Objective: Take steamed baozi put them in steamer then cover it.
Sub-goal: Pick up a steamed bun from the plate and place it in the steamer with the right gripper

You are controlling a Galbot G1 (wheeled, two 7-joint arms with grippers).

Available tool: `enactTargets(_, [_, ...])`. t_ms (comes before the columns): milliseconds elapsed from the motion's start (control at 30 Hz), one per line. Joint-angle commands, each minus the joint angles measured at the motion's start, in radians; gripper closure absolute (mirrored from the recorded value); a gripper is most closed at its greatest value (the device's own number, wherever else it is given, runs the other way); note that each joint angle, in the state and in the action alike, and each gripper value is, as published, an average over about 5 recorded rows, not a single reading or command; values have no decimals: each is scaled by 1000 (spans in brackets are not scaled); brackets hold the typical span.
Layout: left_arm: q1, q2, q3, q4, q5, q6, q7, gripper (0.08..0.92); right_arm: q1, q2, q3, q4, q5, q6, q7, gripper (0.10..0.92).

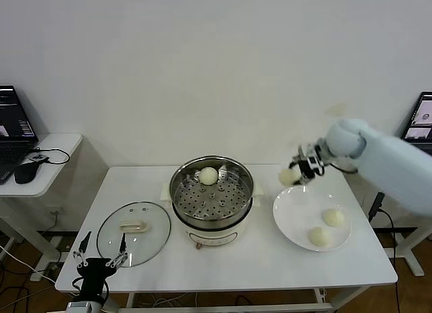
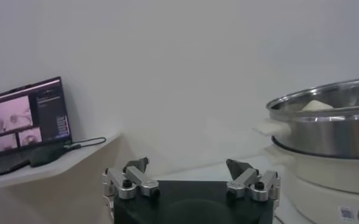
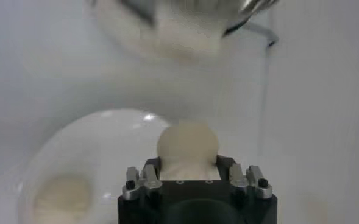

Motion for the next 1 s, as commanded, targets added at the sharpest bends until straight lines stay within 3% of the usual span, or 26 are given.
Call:
enactTargets(33, [-1, 2, -4, 2, 0, 0, 1, 177, 207, 188, -153, 45, 247, -131, 74, 435])
enactTargets(500, [3, -9, -24, 4, -5, -6, 3, 177, 49, 541, -171, -170, 283, -259, 177, 431])
enactTargets(1000, [-2, -11, -29, 11, -7, -9, 1, 177, -65, 636, -164, -292, 219, -304, 188, 431])
